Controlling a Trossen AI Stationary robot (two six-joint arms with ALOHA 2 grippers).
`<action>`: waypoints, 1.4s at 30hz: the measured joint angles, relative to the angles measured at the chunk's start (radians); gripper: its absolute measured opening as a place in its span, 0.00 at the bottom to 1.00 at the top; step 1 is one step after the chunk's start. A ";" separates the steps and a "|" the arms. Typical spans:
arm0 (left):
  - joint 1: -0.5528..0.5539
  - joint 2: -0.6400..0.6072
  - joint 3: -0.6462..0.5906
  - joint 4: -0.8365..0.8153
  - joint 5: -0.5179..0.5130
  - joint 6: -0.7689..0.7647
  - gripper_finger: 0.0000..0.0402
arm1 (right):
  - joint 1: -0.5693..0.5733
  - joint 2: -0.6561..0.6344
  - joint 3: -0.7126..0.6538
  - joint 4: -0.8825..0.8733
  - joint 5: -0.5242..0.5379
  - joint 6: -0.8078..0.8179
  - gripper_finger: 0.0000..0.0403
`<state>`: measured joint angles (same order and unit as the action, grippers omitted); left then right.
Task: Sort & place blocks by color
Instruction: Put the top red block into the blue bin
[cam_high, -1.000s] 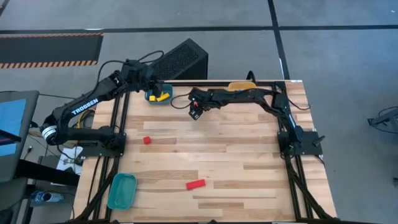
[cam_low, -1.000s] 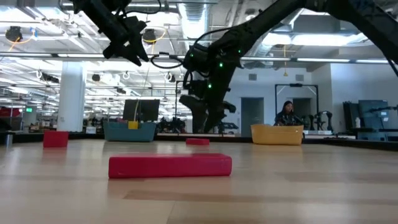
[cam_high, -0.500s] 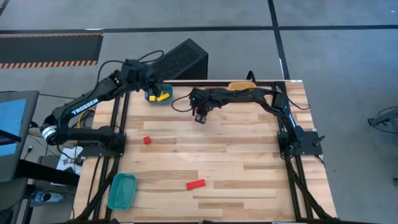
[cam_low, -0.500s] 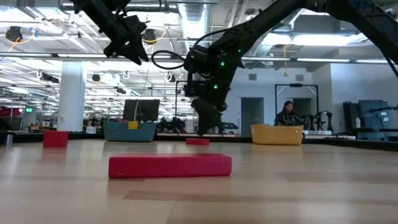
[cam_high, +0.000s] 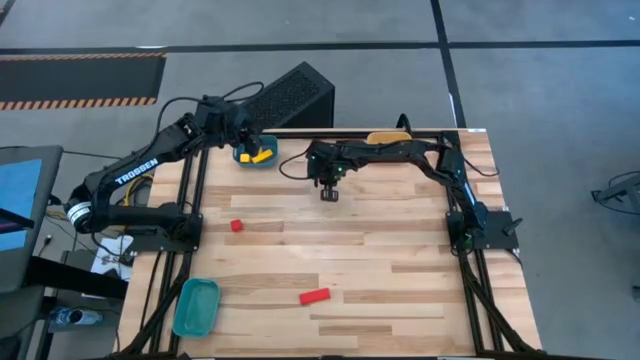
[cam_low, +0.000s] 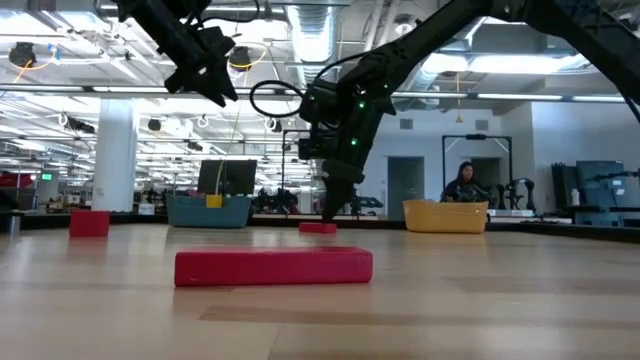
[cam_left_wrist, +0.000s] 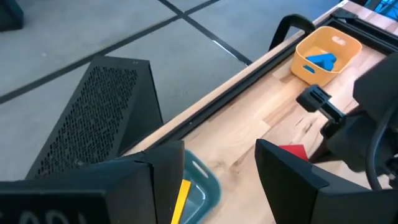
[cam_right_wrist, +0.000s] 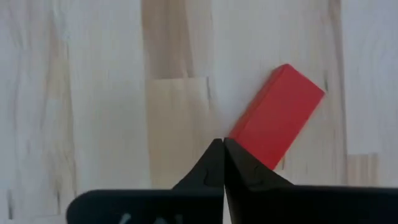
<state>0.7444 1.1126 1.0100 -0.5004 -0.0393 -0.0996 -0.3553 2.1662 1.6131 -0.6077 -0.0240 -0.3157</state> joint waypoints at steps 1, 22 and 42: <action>0.000 0.000 0.000 -0.006 0.001 -0.004 0.46 | -0.003 0.000 0.000 -0.001 0.000 0.000 0.03; 0.000 0.000 0.000 -0.041 -0.002 -0.054 0.46 | -0.030 0.016 0.005 -0.052 0.026 -0.081 0.01; 0.000 0.000 0.000 -0.037 -0.048 -0.054 0.46 | 0.125 -0.358 -0.478 -0.235 -0.253 0.119 0.00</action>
<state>0.7448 1.1130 1.0100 -0.5378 -0.0871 -0.1532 -0.2303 1.8079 1.1354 -0.8428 -0.2770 -0.1967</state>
